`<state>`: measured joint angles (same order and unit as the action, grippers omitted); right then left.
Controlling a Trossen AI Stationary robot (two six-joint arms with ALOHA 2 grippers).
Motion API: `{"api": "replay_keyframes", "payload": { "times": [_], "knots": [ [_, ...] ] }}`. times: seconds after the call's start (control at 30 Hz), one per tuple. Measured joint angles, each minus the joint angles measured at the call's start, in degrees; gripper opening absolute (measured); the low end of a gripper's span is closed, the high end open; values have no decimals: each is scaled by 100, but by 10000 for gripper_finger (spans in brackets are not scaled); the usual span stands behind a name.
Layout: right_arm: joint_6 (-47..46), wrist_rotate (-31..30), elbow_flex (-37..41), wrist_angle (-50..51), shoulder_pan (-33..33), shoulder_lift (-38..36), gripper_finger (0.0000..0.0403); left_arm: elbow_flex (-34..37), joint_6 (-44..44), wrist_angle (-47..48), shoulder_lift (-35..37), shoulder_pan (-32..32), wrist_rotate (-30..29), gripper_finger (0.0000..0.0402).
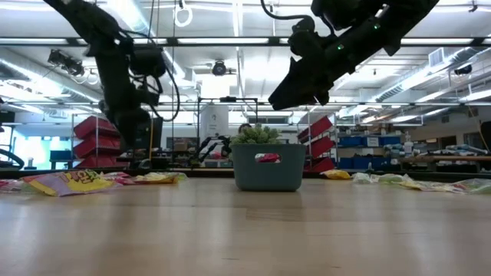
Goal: Sort candy
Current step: Put the red candy pack into the blue bin
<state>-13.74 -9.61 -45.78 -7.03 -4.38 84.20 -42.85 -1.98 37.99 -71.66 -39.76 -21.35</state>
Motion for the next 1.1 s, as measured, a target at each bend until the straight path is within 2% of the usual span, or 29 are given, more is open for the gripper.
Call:
{"api": "replay_keyframes", "payload": {
  "times": [0.23, 0.43, 0.67, 0.87, 1.1],
  "knots": [
    [0, 2, 0, 46, 59, 0, 145, 0, -72, -165, -659, -418, -36, 183],
    [26, 2, 0, 44, 56, 2, 145, 0, -97, -413, -1060, -630, -273, 212],
    [43, 2, 0, 44, 56, 2, 145, -89, -196, -537, -1498, -842, -420, 220],
    [44, 2, 0, 42, 56, 2, 145, -244, -257, -709, -1578, -860, -445, 219],
    [153, 2, 0, 42, 56, 4, 145, -329, -187, -809, -1572, -1062, -165, 219]
  ]
}}
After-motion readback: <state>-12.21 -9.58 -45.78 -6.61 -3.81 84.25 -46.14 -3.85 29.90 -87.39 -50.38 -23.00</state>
